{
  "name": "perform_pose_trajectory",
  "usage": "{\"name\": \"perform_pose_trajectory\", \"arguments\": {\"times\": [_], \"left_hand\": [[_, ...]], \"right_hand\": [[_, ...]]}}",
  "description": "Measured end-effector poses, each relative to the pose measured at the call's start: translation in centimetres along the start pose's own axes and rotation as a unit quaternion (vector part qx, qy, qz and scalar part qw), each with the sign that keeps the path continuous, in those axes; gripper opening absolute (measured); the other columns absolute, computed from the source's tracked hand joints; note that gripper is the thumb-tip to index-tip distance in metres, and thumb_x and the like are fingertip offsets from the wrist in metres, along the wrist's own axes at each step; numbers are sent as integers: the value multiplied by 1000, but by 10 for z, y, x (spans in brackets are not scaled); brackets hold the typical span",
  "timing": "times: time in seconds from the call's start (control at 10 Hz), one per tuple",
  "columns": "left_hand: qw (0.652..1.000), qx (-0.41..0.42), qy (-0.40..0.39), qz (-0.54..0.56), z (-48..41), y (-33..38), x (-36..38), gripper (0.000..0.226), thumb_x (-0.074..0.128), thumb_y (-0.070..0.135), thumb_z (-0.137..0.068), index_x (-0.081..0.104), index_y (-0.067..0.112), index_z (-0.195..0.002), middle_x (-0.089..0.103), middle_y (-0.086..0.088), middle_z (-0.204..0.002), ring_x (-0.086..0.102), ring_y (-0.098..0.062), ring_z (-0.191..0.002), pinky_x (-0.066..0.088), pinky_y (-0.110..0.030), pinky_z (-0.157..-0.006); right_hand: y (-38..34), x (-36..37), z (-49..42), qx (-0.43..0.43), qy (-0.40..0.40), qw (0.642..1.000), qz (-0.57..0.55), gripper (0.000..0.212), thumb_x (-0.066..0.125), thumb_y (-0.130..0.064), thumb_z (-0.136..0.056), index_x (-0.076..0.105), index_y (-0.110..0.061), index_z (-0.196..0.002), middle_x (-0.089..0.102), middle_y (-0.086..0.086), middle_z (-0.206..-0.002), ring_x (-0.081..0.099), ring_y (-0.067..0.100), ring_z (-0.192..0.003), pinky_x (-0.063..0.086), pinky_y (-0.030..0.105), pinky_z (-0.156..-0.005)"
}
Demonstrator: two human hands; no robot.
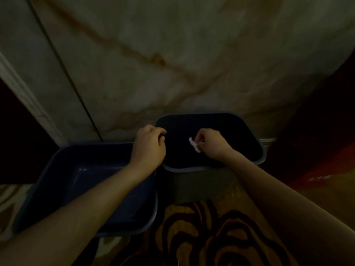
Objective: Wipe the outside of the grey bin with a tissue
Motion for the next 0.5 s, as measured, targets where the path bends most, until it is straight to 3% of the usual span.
{"name": "perform_pose_trajectory", "arguments": {"times": [0.1,0.2,0.3,0.5], "left_hand": [[997,-63,-40,14,7,-8,-3,34,41,14,-91,55,7,-121,51,-14,-120,43,-27,-117,37,-30,-93],[985,-109,-133,-13,14,-14,-8,38,37,18,-93,49,8,-127,48,-16,-130,42,-31,-121,37,-36,-96],[962,-145,-229,-41,23,-13,-24,48,33,27,-95,34,13,-140,39,-16,-143,37,-35,-127,34,-41,-102],[922,-171,-336,-85,27,26,-90,59,30,43,-93,15,24,-147,11,-6,-159,12,-33,-143,24,-48,-112]], "right_hand": [[-3,14,-11,58,-82,994,36,17,52,-13,-91,58,1,-99,60,23,-106,56,36,-100,47,41,-82],[-1,15,-8,95,-115,987,60,35,53,-16,-91,51,-3,-123,51,21,-128,51,37,-114,44,42,-95],[-12,4,11,106,-117,985,69,49,51,-24,-93,35,-13,-138,39,18,-142,40,39,-124,38,45,-100],[-65,-65,51,109,-122,981,100,65,46,-48,-91,19,-23,-145,18,12,-154,24,42,-133,29,51,-105]]}}
Point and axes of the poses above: each hand's wrist, its own z-axis away from the middle knuckle, its own x-axis out of the palm, y = z × x, the point moved 7 cm from there along -z, towards the middle knuckle
